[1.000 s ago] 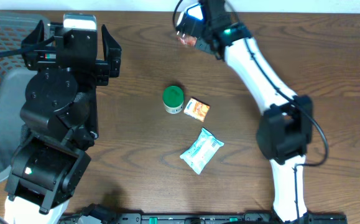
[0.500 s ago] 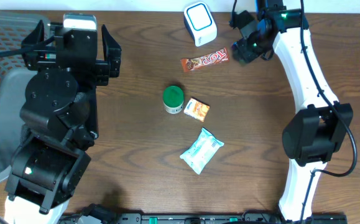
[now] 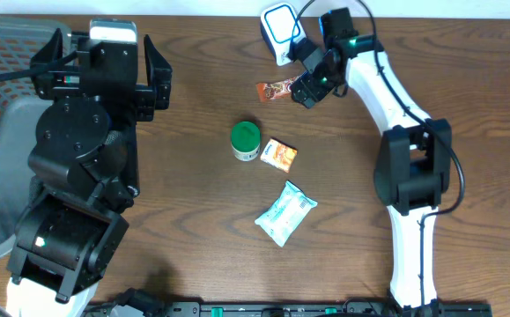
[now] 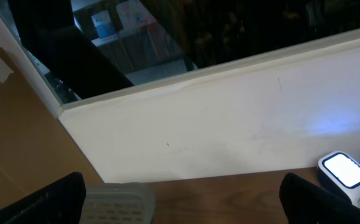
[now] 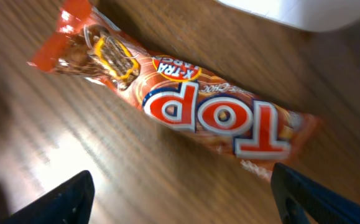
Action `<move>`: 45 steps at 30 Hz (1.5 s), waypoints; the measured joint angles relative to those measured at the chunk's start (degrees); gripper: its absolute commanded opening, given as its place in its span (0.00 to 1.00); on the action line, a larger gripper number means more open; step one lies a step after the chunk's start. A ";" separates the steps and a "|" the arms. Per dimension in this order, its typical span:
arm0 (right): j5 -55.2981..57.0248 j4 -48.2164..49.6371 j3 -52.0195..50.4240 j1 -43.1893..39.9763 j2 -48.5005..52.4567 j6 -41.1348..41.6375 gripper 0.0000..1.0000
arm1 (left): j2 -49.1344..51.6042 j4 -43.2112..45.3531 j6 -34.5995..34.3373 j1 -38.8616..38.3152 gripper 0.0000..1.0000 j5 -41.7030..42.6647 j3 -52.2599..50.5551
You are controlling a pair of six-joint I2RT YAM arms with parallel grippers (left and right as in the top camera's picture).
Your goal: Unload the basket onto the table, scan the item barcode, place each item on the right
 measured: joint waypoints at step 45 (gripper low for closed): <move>14.08 -26.67 -0.09 -3.72 -15.21 22.71 0.01 | 0.00 0.00 -0.02 0.00 1.00 0.00 0.00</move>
